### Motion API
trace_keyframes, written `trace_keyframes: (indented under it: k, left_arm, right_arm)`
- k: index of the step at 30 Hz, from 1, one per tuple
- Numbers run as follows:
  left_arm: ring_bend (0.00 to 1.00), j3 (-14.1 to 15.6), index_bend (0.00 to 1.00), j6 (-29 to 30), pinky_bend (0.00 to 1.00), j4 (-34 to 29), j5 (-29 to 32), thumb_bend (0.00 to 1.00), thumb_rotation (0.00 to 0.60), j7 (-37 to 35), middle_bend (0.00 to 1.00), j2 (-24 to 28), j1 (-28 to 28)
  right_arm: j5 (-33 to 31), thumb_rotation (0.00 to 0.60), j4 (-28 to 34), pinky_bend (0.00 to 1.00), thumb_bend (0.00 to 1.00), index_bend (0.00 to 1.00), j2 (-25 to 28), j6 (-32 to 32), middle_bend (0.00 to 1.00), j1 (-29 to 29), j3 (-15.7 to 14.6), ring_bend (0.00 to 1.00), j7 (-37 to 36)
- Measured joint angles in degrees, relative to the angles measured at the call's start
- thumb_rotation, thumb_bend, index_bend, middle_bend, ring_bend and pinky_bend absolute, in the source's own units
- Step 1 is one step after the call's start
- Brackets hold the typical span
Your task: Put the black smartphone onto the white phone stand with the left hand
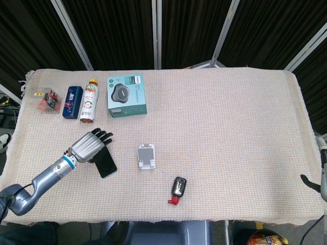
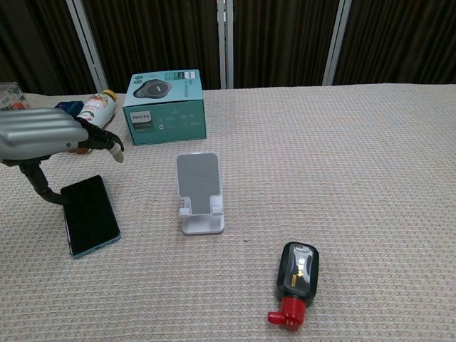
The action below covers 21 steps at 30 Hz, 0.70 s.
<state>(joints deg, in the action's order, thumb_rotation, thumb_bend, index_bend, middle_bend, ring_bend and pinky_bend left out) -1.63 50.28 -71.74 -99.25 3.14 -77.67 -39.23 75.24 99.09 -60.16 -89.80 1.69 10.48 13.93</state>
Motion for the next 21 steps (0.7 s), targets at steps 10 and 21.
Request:
trace_keyframes:
  k: [10,21]
  left_arm:
    - [0.18,6.8,0.22,3.1,0.19,6.7,-6.6,0.0,0.6,-6.3,0.13,-1.4,-2.6]
    - [0.18,10.7,0.24,6.5,0.19,15.1,-9.9,0.0,0.6,-10.7,0.13,-5.5,-4.1]
  right_arm:
    - [0.1,0.6,0.1,0.0,0.0,0.0,0.2,-0.3,0.0,-0.2,-0.2,0.0,0.0]
    - [-0.4,0.6,0.0,0.0,0.0,0.0,-0.1,-0.1,0.0,0.0,-0.1,0.0,0.2]
